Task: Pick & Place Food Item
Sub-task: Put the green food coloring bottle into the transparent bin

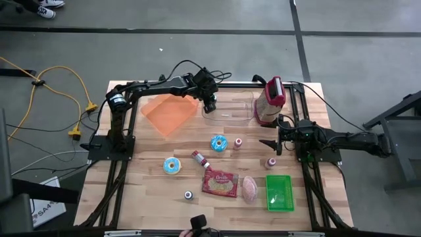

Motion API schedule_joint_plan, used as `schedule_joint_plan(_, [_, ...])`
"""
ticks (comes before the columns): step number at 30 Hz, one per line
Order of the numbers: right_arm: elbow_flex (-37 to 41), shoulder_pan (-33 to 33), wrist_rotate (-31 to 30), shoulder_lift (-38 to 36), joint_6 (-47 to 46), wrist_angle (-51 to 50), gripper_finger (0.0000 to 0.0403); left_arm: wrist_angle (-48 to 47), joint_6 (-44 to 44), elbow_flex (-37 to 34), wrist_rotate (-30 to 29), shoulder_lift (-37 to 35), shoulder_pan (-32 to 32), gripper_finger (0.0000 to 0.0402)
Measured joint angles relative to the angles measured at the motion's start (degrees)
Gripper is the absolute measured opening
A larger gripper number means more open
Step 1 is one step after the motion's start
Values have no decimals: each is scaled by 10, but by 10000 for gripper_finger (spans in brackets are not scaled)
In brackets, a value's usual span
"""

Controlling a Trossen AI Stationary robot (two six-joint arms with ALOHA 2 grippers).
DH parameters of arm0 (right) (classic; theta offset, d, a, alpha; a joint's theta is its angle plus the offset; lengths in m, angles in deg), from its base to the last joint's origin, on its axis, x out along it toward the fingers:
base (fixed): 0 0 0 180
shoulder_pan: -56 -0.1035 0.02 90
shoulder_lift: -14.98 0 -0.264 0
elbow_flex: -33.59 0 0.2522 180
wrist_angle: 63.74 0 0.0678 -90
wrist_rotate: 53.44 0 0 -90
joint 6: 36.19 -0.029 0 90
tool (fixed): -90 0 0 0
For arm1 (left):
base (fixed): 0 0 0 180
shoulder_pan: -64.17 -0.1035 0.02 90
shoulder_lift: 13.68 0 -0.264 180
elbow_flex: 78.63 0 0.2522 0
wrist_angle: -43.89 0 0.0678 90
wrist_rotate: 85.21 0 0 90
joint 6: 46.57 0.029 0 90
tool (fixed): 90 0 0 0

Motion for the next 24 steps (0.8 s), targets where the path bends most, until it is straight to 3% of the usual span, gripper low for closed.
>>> schedule_joint_plan(12, [0, 0, 0, 0, 0, 0, 353, 3, 12, 0, 6, 0, 0, 133])
schedule_joint_plan(19, [0, 0, 0, 0, 0, 0, 353, 5, 12, 0, 18, 0, 1, 183])
schedule_joint_plan(24, [0, 0, 0, 0, 0, 0, 353, 5, 13, 0, 17, 0, 1, 193])
